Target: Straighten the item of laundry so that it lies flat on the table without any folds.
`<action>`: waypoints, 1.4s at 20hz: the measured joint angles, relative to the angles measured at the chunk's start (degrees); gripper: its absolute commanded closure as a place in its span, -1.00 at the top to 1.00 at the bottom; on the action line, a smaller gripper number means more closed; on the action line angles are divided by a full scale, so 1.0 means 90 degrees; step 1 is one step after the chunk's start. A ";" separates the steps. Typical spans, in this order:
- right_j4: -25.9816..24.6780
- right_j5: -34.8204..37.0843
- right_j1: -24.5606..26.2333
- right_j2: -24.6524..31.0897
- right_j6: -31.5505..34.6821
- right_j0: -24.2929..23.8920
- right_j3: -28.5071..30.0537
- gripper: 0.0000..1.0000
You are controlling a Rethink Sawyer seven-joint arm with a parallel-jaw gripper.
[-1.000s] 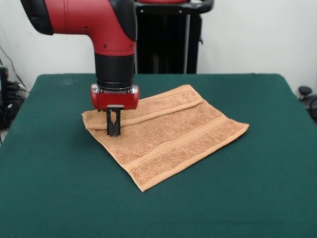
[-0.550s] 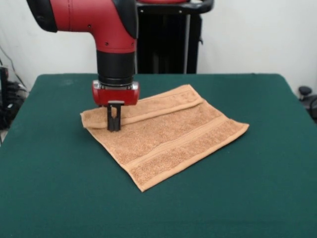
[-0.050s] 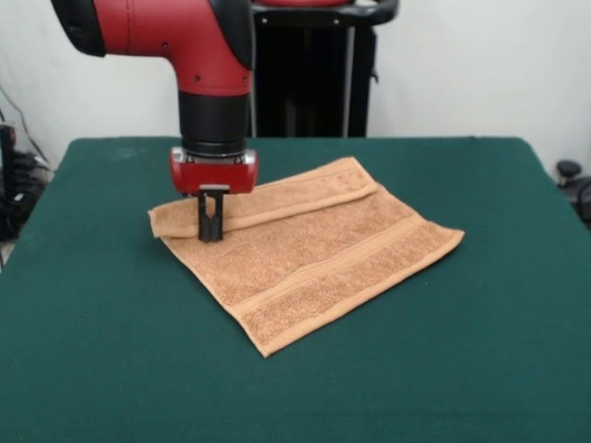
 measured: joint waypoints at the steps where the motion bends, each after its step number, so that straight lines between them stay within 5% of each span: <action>1: 0.0000 -0.0011 0.0000 -0.0013 0.0000 0.0005 0.0006 -1.00; 28: 0.0028 -0.0466 0.0029 -0.0619 0.0000 0.0184 0.0431 -1.00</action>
